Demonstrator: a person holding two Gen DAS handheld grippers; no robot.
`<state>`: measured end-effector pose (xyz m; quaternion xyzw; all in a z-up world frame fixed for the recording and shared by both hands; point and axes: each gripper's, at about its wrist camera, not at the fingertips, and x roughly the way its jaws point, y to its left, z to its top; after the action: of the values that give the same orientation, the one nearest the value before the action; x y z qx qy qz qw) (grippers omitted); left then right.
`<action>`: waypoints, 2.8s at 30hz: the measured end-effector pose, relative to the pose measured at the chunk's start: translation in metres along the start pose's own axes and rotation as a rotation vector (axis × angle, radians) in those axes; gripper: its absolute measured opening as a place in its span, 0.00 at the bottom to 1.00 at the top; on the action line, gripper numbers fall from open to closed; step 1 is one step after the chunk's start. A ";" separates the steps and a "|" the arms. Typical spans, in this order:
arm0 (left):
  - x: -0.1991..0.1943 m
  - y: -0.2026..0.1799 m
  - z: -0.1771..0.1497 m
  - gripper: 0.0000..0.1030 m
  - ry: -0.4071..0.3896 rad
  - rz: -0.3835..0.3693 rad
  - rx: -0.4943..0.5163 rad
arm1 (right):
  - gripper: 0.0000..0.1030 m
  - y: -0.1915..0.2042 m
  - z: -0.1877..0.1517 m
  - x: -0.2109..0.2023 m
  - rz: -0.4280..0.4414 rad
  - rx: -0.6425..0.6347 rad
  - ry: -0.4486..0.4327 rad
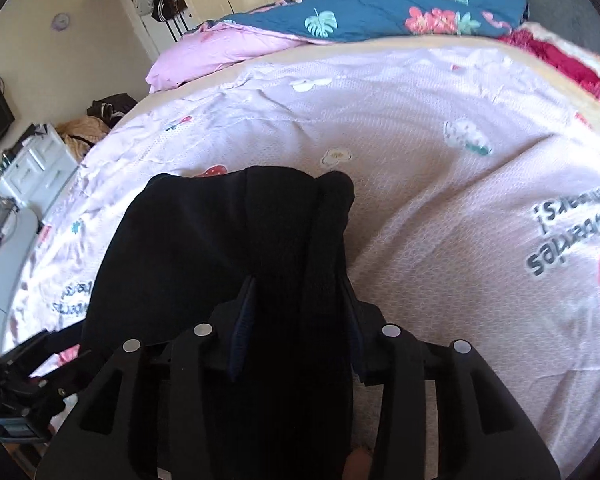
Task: Fold small clothes
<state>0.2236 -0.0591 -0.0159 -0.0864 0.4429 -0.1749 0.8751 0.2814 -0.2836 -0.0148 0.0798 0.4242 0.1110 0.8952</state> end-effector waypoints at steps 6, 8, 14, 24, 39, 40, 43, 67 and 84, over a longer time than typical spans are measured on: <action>-0.003 0.004 -0.004 0.73 0.004 0.001 -0.008 | 0.45 -0.014 0.010 -0.020 0.010 0.066 -0.090; -0.002 0.005 -0.005 0.73 0.010 -0.005 -0.015 | 0.45 -0.024 0.021 -0.030 0.015 0.128 -0.145; 0.001 0.006 -0.007 0.76 0.016 0.003 -0.025 | 0.44 -0.009 0.053 -0.016 0.033 0.055 -0.109; 0.000 0.003 -0.005 0.76 0.010 0.008 -0.013 | 0.12 0.018 0.046 0.048 -0.065 -0.102 0.070; 0.004 -0.005 -0.003 0.79 0.022 -0.021 -0.006 | 0.06 0.021 0.056 0.006 -0.128 -0.206 -0.084; 0.005 -0.005 -0.003 0.79 0.029 -0.023 -0.008 | 0.06 0.016 0.053 0.017 -0.156 -0.205 -0.054; 0.008 -0.005 -0.004 0.80 0.035 -0.025 -0.010 | 0.07 0.007 0.044 0.035 -0.173 -0.194 -0.014; -0.007 -0.005 -0.004 0.89 0.008 -0.017 -0.006 | 0.91 0.011 0.032 -0.012 -0.183 -0.134 -0.143; -0.060 -0.012 -0.003 0.91 -0.133 0.038 0.022 | 0.96 0.014 -0.007 -0.101 -0.109 -0.040 -0.354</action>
<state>0.1856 -0.0472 0.0309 -0.0798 0.3834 -0.1572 0.9066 0.2121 -0.2967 0.0593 0.0574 0.2617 0.0550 0.9619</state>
